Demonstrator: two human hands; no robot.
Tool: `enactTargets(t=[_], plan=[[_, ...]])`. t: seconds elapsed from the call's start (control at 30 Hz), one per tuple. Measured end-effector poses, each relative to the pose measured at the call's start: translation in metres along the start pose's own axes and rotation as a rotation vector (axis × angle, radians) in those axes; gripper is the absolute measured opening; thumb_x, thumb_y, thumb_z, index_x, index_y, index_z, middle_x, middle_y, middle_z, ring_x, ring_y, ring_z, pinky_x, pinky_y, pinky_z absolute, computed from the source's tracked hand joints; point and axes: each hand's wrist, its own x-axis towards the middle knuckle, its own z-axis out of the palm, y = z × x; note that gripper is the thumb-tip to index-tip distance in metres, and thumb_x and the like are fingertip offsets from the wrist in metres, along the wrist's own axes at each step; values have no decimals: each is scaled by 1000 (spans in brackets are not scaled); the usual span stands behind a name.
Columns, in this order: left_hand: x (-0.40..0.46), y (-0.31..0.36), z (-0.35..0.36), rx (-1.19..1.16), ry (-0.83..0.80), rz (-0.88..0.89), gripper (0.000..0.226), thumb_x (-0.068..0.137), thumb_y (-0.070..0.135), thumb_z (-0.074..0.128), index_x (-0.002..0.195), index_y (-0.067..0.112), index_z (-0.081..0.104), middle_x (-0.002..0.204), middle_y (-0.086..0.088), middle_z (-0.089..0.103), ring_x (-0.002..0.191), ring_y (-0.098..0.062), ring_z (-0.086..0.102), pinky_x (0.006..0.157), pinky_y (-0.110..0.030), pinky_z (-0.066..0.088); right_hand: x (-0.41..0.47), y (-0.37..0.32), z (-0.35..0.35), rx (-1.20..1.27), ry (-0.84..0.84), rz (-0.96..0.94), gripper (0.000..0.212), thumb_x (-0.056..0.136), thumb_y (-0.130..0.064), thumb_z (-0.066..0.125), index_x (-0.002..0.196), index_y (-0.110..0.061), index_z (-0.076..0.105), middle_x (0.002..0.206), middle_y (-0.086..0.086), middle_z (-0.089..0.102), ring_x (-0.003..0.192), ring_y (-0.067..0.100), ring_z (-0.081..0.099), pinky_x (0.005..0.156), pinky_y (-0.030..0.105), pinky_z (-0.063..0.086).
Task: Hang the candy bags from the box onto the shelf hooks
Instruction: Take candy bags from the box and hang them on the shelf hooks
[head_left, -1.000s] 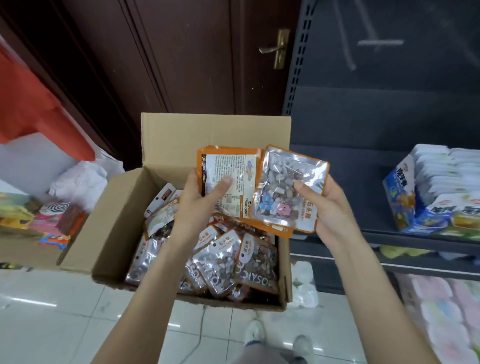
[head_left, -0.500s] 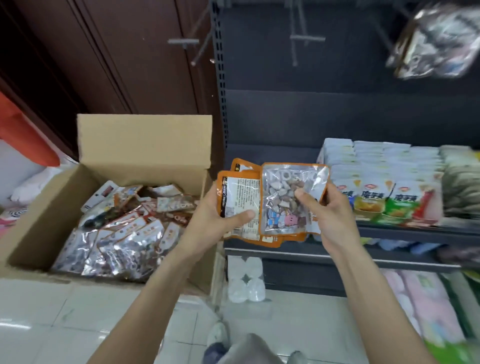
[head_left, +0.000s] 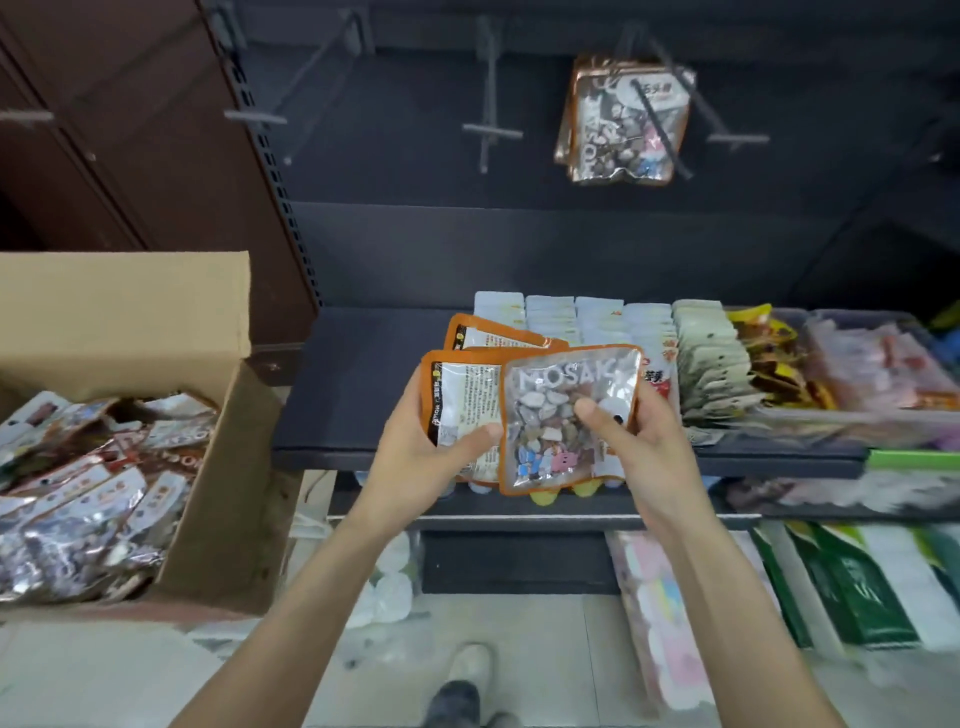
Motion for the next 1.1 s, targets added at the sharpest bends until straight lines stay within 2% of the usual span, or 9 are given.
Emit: enactTargets(t=[0.07,0.2,0.33,0.43,0.53,0.67,0.8,0.9,1.1], plan=[[11,6,7,46,32,57,43,80,12,75,108,34,52,99,25,68,97,3,65,71,-14,53,8,1,-7,-69,59,-72,20,90,-12,65,106,-24,65,105,-8,72,103,9,66,85,27,55],[34,12,15,111,91,142,46,79,9,77,111,28,50,100,22,66,96,8,63,70,-10,51,24,-10,-23,-277,188,-216,21,91,-20,65,101,-38,59,94,-30,68,95,-9,62,75,12,49],[57,20,12,359,56,262,59,78,15,77,113,44,40,92,32,62,90,5,65,72,-18,54,35,-39,-49,-550,281,-351,36,85,-21,73,109,-27,48,90,-22,63,82,-9,60,65,3,42],[75,28,18,577,-16,366,63,77,18,77,116,49,37,87,34,58,84,1,63,77,-31,54,47,-66,-64,-825,103,-533,37,88,-16,69,116,-22,46,92,-16,59,83,1,58,66,8,42],[88,32,25,550,-52,398,58,76,17,77,116,43,44,92,34,58,89,5,61,80,-31,52,62,-77,-69,-892,-119,-516,33,88,-11,63,115,-27,51,95,-22,59,90,0,59,69,21,48],[98,35,26,525,-94,398,66,77,15,77,119,49,38,96,33,60,95,9,60,82,-28,54,81,-77,-73,-766,9,-541,23,79,-12,77,94,-26,67,87,-19,67,85,-1,63,73,20,51],[97,42,30,625,-193,482,91,78,15,75,136,60,20,103,35,57,95,-5,64,83,-35,54,91,-78,-73,-330,268,-474,22,81,-17,76,86,-32,62,76,-14,66,65,1,61,55,18,50],[99,45,38,737,-231,611,92,80,16,72,140,58,16,121,24,57,94,-16,65,77,-42,55,102,-80,-69,-237,377,-476,17,88,-17,70,90,-31,60,84,-12,65,68,3,61,57,24,51],[115,51,45,733,-213,610,85,80,15,70,138,55,23,121,18,59,101,-7,60,77,-41,54,130,-88,-63,-213,396,-441,21,87,-15,70,95,-29,57,92,-6,65,80,5,64,67,25,52]])
